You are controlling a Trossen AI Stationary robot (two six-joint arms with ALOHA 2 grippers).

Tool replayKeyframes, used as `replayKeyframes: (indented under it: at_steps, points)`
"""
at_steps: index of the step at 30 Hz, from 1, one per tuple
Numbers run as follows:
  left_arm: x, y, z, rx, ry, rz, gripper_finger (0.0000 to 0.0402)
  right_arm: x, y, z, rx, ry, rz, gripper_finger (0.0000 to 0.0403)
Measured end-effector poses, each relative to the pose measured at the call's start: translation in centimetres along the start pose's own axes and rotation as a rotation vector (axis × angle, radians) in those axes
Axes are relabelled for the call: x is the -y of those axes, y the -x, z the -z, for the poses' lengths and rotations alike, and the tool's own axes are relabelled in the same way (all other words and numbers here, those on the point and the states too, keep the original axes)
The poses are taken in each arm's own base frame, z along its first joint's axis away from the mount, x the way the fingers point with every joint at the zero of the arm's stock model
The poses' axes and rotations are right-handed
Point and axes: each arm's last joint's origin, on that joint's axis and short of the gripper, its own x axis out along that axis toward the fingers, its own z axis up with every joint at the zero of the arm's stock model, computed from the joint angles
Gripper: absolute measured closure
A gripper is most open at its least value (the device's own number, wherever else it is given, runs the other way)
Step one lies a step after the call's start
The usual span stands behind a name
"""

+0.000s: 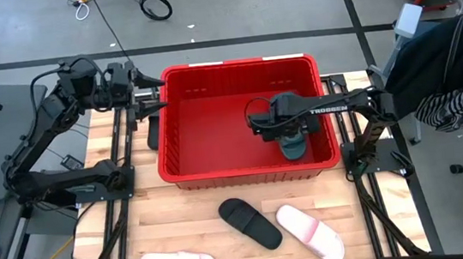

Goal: Pick and place slides into bin
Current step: Put the green slides into the red bin, then put the top black slides into the red bin

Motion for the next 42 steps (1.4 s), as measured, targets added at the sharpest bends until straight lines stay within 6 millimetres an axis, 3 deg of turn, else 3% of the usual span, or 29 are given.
replayKeyframes:
  at_steps: [6,15,22,32,38,42]
  points:
    - [0.6,1.2,0.3,-0.019,-0.026,-0.009,0.0088,-0.1,-1.2,-0.1,-0.079,0.029,0.004,0.0085]
    - [1.7,3.1,0.1,0.015,-0.05,-0.017,0.0088,0.2,-2.0,-0.8,-0.125,0.069,0.018,0.0012]
    - [2.1,3.7,0.2,0.012,-0.041,-0.017,0.0088,1.3,-1.1,-1.7,-0.2,0.117,-0.054,0.0011]
    - [2.0,3.8,2.0,-0.167,0.098,-0.119,0.0091,3.2,3.1,-3.0,0.006,0.129,-0.365,0.001]
    - [0.7,4.2,4.5,-0.431,0.281,-0.345,0.0121,5.6,6.5,-3.7,0.199,0.114,-0.582,0.0016]
    - [-0.2,4.2,4.8,-0.445,0.359,-0.417,0.0149,7.6,8.1,-3.8,0.283,0.084,-0.641,0.002]
